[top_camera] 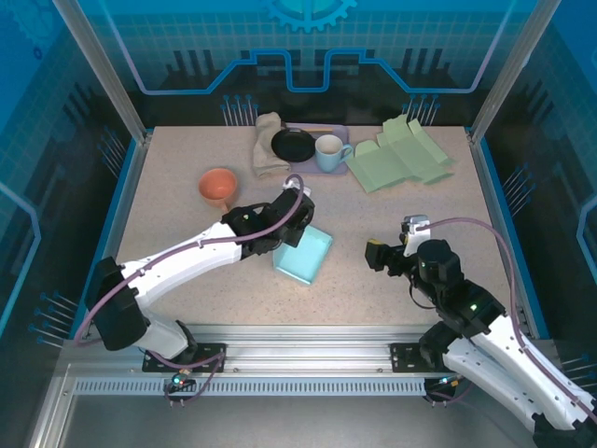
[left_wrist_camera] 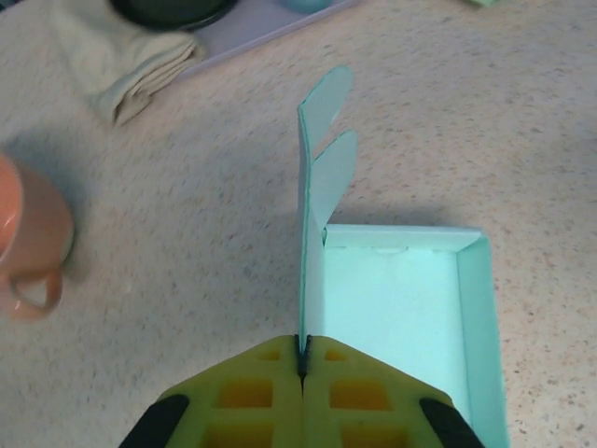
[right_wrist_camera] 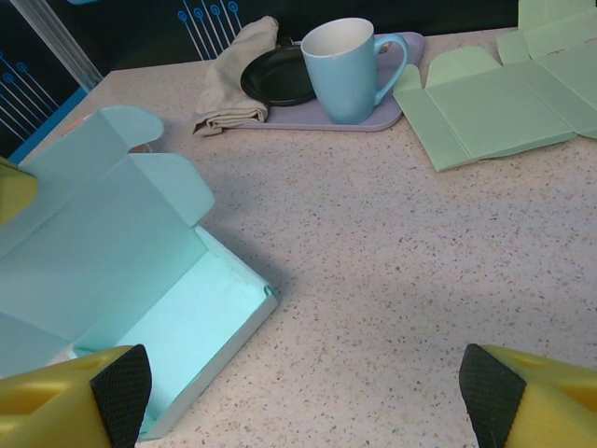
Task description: Fold the paper box
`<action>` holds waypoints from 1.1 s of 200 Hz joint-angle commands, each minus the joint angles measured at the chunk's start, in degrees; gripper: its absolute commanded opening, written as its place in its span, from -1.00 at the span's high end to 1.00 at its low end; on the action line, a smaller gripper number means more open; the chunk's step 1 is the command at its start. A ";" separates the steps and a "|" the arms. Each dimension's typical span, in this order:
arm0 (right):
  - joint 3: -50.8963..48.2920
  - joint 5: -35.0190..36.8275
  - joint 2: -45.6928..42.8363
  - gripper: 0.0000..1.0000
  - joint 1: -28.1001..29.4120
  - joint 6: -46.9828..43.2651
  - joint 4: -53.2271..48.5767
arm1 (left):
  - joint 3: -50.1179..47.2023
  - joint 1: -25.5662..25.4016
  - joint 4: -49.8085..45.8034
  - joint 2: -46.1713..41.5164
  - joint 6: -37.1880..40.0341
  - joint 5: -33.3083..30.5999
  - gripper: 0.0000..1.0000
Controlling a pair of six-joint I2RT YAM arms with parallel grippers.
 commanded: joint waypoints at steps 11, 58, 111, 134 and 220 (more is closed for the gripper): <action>-1.16 1.45 4.78 -0.79 -1.12 -2.30 5.86 | 3.67 0.19 1.81 3.55 29.12 12.57 0.93; -0.01 2.85 15.25 -0.76 -3.06 -6.16 11.36 | 12.62 5.89 -5.61 5.78 39.07 29.05 0.93; -6.64 -12.86 21.06 -0.70 -16.23 -8.37 31.78 | 12.85 10.23 -6.58 5.12 41.52 39.28 0.93; -3.60 -18.36 26.92 -0.70 -17.44 -15.91 33.60 | 12.75 10.39 -6.40 5.22 42.00 40.37 0.93; -2.49 -36.69 36.46 -0.59 -20.79 -28.18 38.79 | 11.69 10.83 -5.91 5.60 42.79 43.58 0.94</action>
